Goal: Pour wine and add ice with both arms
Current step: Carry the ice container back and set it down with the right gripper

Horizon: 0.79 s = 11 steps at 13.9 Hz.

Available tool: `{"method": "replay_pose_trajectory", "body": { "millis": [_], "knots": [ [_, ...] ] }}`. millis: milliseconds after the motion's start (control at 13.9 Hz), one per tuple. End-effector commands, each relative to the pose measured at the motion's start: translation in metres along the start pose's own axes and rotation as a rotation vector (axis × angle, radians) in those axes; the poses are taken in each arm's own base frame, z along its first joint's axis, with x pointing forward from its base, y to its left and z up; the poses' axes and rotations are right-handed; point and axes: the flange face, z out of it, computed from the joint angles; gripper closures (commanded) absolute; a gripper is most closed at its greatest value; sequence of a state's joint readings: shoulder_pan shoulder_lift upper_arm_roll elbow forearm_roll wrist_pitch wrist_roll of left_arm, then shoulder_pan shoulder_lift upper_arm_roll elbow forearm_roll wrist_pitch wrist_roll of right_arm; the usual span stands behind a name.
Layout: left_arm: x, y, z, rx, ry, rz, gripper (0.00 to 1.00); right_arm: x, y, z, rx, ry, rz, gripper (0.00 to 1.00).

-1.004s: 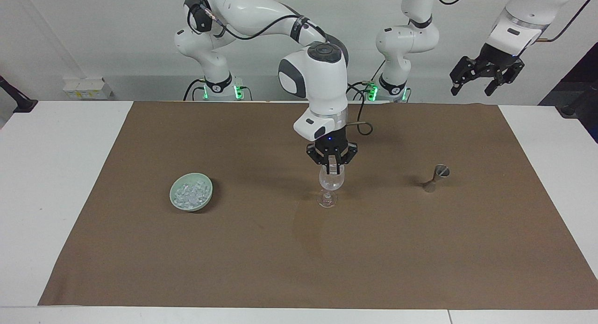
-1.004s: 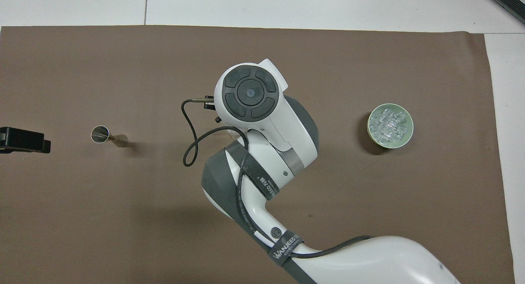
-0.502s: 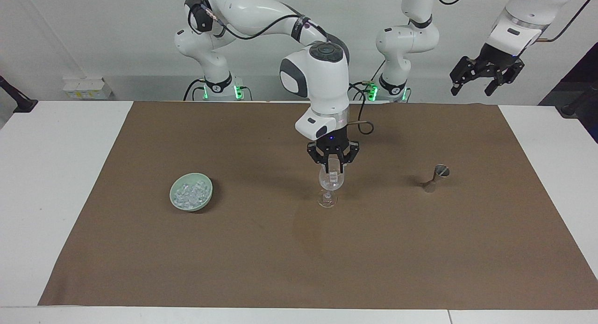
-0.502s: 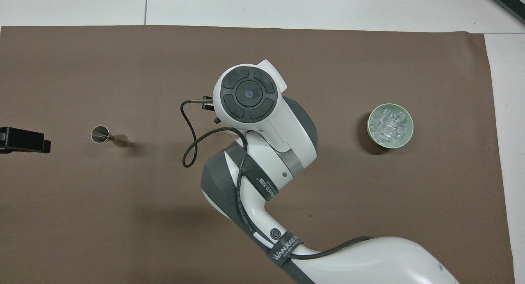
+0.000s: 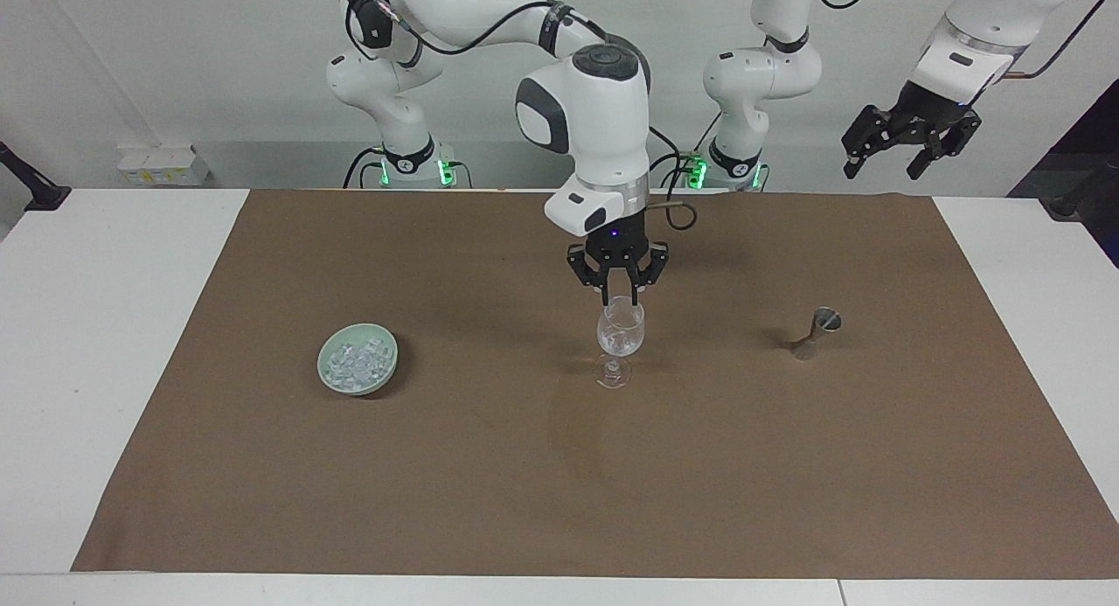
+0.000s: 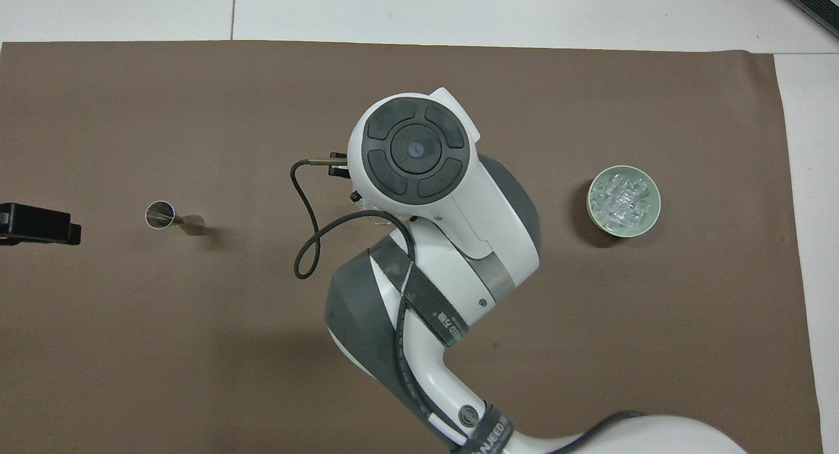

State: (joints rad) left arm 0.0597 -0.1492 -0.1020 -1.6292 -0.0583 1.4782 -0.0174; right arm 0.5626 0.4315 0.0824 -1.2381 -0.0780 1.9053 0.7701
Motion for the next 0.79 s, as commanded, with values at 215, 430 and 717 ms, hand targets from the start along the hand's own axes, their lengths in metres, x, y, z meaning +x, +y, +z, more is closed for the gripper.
{"method": "replay_pose_trajectory", "body": {
  "millis": [215, 430, 717],
  "knots": [
    [-0.002, -0.004, -0.003, 0.012, 0.007, 0.006, 0.0, 0.021, 0.083, -0.061, -0.046, 0.033, -0.033, 0.21],
    [-0.002, -0.004, -0.003, 0.012, 0.007, 0.006, 0.0, 0.024, 0.135, -0.093, -0.07, 0.039, -0.047, 0.0],
    [-0.002, -0.004, -0.003, 0.012, 0.007, 0.006, 0.0, 0.026, 0.185, -0.138, -0.105, 0.021, -0.038, 0.0]
  ]
}}
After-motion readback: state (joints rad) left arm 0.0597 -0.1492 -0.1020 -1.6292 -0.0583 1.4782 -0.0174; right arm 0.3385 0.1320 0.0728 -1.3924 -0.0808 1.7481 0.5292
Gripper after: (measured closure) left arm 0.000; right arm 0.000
